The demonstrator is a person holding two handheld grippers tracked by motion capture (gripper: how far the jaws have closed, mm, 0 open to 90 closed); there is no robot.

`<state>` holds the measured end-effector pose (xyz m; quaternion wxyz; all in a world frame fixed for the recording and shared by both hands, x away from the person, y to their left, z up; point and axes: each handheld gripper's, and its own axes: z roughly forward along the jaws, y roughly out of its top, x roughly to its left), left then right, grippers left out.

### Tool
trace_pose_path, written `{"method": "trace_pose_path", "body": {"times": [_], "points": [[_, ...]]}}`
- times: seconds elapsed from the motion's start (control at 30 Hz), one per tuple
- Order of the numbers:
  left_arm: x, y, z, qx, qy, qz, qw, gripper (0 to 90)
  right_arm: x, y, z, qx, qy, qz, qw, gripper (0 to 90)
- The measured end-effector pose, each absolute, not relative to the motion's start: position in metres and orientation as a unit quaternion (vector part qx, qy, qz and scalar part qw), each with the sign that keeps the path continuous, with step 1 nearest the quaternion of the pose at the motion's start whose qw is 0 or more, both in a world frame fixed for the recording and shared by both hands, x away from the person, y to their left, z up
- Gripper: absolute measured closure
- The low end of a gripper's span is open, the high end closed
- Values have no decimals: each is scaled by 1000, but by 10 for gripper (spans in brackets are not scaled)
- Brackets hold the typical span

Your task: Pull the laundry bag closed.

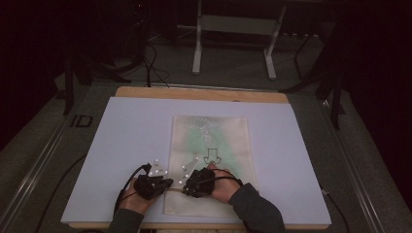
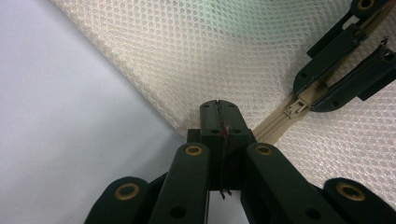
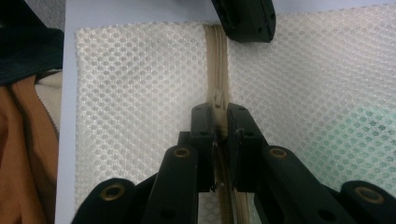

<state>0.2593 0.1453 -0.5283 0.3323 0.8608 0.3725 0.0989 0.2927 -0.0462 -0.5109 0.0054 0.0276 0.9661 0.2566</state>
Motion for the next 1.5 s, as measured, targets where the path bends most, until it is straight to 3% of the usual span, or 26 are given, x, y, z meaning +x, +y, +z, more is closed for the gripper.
{"method": "trace_pose_path", "body": {"times": [1.5], "points": [[260, 146, -528, 859, 377, 94, 334, 894, 293, -74, -509, 36, 967, 253, 0, 825]]}}
